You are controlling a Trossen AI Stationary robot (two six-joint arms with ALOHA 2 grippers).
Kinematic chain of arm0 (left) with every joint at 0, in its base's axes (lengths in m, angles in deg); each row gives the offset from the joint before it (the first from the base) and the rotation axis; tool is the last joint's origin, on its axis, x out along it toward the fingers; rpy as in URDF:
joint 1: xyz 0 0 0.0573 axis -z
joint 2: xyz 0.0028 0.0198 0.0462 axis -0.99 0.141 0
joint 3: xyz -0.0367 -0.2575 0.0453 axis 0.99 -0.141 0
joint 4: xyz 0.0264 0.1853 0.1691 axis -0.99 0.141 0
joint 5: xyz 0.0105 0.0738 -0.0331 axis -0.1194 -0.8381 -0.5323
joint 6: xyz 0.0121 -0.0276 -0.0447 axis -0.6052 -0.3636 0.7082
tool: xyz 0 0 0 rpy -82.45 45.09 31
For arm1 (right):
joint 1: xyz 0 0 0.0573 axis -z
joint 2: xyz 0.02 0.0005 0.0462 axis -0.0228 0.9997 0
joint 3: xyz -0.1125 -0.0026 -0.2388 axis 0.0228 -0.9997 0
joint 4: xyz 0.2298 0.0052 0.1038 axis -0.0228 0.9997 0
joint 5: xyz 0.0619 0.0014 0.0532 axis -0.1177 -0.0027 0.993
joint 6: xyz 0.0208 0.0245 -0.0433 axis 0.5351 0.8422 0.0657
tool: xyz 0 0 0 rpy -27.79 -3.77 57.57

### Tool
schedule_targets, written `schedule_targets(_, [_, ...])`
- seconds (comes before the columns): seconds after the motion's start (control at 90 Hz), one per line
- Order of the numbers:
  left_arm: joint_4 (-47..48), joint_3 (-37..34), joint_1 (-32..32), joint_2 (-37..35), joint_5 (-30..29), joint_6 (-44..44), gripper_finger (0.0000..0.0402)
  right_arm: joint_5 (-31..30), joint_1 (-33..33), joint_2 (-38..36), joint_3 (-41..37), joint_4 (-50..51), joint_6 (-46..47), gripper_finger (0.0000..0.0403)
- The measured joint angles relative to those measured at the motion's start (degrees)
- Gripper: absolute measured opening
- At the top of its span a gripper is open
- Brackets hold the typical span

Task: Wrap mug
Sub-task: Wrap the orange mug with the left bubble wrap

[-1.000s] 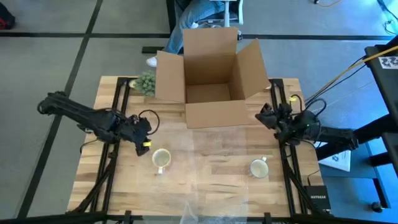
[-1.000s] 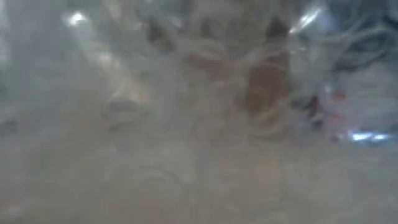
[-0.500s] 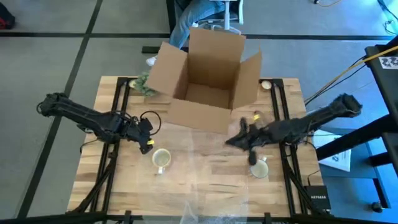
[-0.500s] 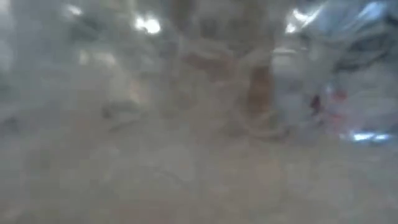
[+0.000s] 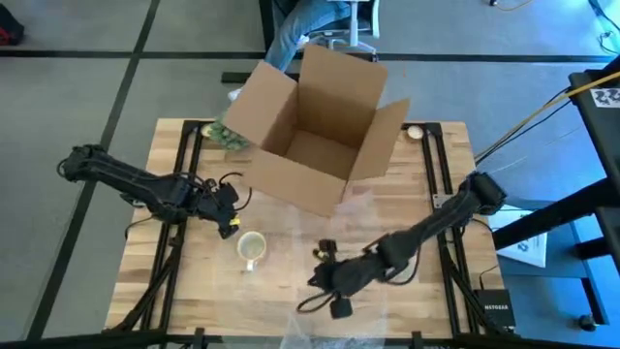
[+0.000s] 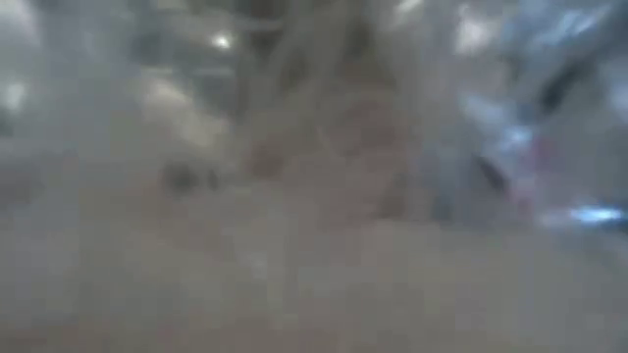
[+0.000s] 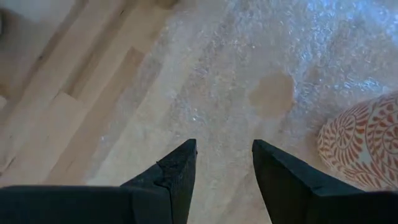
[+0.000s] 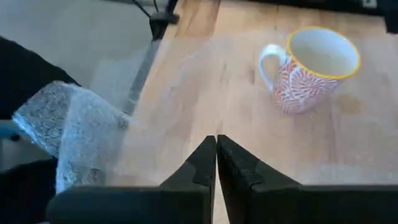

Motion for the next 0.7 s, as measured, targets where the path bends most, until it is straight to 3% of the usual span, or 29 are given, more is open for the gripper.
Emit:
schedule_targets(0.111, [0.1, 0.0, 0.0, 0.0, 0.7, -1.0, 0.0141, 2.1, -2.2, 2.4, 4.2, -1.1, 2.7, 0.0])
schedule_targets(0.267, [0.0, 0.0, 0.0, 0.0, 1.4, -1.6, 0.0141, 8.4, -3.9, 6.7, 4.9, -6.0, 14.1, 0.0004])
schedule_targets(0.433, [0.1, 0.0, 0.0, 0.0, 2.1, -1.8, 0.0141, 12.7, -3.9, 8.0, 5.0, -14.2, 16.4, 0.0044])
schedule_targets(0.589, [0.0, 0.0, 0.0, 0.0, 2.8, -3.4, 0.0141, 5.8, -9.1, 8.7, 8.6, -15.4, 16.0, 0.0118])
schedule_targets(0.7, [-0.1, 0.0, 0.0, 0.0, 2.9, -4.2, 0.0141, -3.7, -12.0, 12.3, 14.2, -13.0, 5.6, 0.0175])
